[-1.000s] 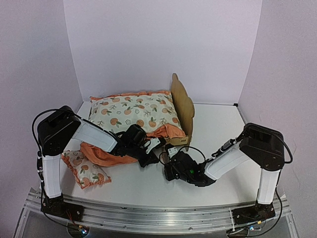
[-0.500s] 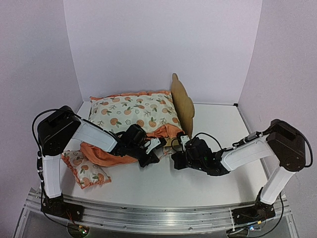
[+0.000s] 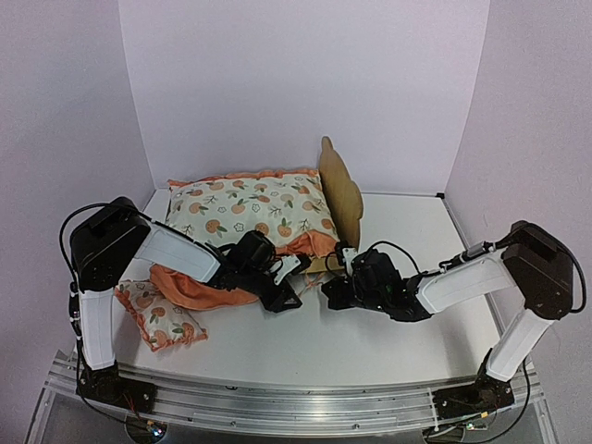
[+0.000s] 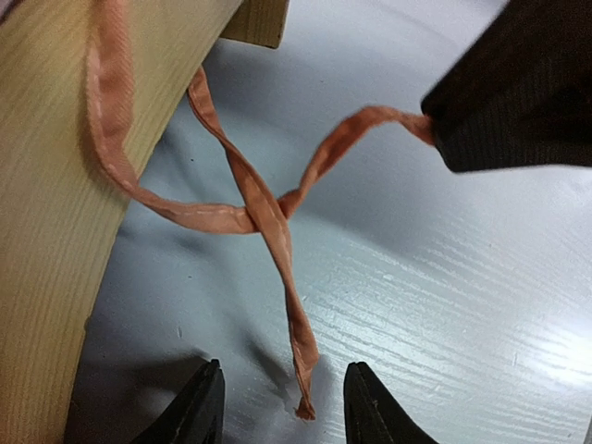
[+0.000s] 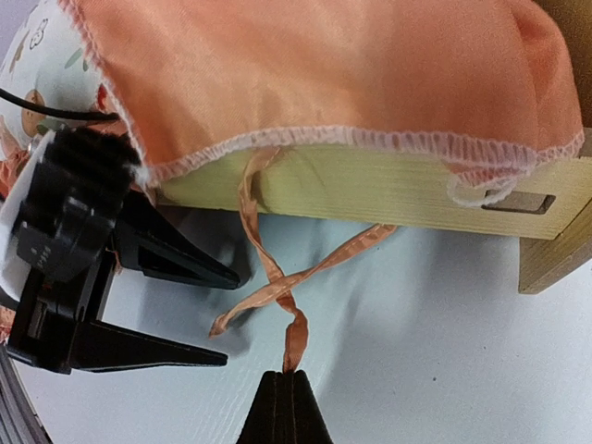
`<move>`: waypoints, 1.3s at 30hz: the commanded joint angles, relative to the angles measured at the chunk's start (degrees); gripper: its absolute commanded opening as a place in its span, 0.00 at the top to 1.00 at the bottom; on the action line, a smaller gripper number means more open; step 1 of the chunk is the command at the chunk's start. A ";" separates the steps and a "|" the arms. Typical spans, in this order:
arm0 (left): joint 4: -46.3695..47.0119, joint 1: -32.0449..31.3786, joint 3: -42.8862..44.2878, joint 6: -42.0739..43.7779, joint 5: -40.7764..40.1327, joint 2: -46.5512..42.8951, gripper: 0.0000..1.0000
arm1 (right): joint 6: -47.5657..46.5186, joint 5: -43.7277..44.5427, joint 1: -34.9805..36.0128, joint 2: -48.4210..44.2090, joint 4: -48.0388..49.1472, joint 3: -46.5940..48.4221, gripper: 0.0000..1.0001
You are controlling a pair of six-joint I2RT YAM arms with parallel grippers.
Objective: Set up the pet bed
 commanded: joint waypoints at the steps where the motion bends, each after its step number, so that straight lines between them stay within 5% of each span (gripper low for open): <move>1: -0.07 1.45 3.95 -13.22 1.69 -3.99 0.49 | 0.00 -1.09 0.01 0.80 0.24 1.58 1.00; 6: 2.35 1.61 -0.24 -14.49 11.86 -8.84 0.35 | 0.14 -1.12 -0.01 0.95 0.35 1.18 1.00; 10: 7.28 1.79 -1.29 -21.10 7.27 -7.83 0.32 | 0.05 -1.18 0.01 1.07 0.75 1.13 1.00; 17: 23.24 -0.20 -3.82 -30.75 -6.94 -4.10 0.48 | 0.34 -1.15 0.01 0.65 1.34 0.41 1.00; 21: 23.23 -1.05 -4.04 -32.87 -10.88 -2.73 0.58 | -0.07 -1.46 -0.03 0.91 1.55 0.90 1.00; 31: 32.34 -2.43 -5.69 -39.21 -17.97 1.83 0.60 | 0.65 -1.80 0.00 1.33 1.99 0.97 1.00; 39: 31.65 -2.52 -4.55 -38.12 -20.25 3.25 0.77 | 0.67 -2.76 -0.40 0.88 1.99 0.92 1.00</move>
